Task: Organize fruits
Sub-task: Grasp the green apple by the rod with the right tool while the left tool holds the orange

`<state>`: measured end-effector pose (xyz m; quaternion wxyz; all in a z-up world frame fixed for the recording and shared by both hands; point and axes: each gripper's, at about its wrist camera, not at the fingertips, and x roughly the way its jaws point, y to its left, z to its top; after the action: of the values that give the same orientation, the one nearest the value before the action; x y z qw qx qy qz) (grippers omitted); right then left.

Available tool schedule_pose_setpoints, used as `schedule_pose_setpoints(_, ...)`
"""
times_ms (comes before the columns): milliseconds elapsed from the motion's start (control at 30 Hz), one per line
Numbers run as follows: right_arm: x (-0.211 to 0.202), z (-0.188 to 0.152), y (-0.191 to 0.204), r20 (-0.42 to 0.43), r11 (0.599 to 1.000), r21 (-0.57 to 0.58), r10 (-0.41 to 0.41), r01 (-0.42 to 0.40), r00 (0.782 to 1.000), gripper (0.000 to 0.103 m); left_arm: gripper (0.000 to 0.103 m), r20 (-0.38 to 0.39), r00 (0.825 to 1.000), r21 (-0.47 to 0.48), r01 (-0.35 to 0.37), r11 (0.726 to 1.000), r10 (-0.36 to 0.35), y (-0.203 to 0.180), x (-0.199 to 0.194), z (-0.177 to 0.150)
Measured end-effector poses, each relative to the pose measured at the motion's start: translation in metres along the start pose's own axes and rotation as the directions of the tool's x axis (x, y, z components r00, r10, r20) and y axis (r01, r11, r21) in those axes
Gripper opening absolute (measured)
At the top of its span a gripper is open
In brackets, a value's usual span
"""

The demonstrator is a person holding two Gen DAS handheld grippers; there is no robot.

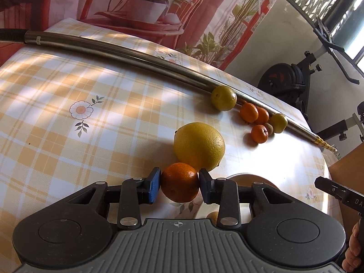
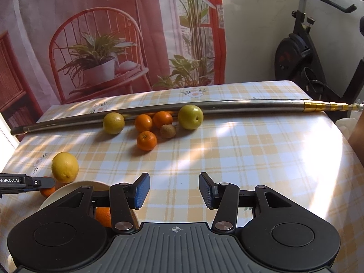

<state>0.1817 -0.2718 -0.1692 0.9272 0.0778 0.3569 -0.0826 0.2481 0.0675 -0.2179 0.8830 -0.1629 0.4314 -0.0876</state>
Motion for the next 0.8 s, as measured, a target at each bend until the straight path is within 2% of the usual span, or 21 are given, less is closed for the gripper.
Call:
schedule_pose_setpoints(100,0.001,-0.001,-0.001,-0.001,1.000,0.014,0.005,-0.005,1.000,0.045,0.038,0.023,1.000,0.072,-0.020,0.997,0.018,-0.010,-0.016,-0.002)
schedule_pose_setpoints(233,-0.001,-0.001,-0.004,0.005,0.999,0.038,0.024,-0.025,1.000,0.045,0.038,0.044,0.999,0.155,-0.001,0.988,-0.006,-0.028,-0.035,-0.006)
schedule_pose_setpoints(433,-0.007,0.007,-0.006,0.035,0.999,0.032,0.026,-0.027,0.999,0.045,0.038,0.117,0.993,0.209,-0.022,0.978,-0.002,-0.049,-0.052,-0.002)
schedule_pose_setpoints(567,-0.012,0.018,-0.011,0.067,0.999,0.024,0.024,-0.025,0.997,0.045,0.038,0.241,0.970,0.247,-0.090,0.965,0.029,-0.061,-0.068,0.004)
schedule_pose_setpoints(667,-0.011,0.025,-0.013,0.083,1.000,-0.008,0.003,-0.003,0.997,0.045,0.038,0.278,0.959,0.211,-0.108,0.972,0.046,-0.058,-0.078,0.010)
schedule_pose_setpoints(800,-0.008,0.036,-0.019,0.094,1.000,-0.013,0.002,-0.001,0.996,0.045,0.038,0.337,0.935,0.205,-0.184,0.961,0.108,-0.058,-0.086,0.013)
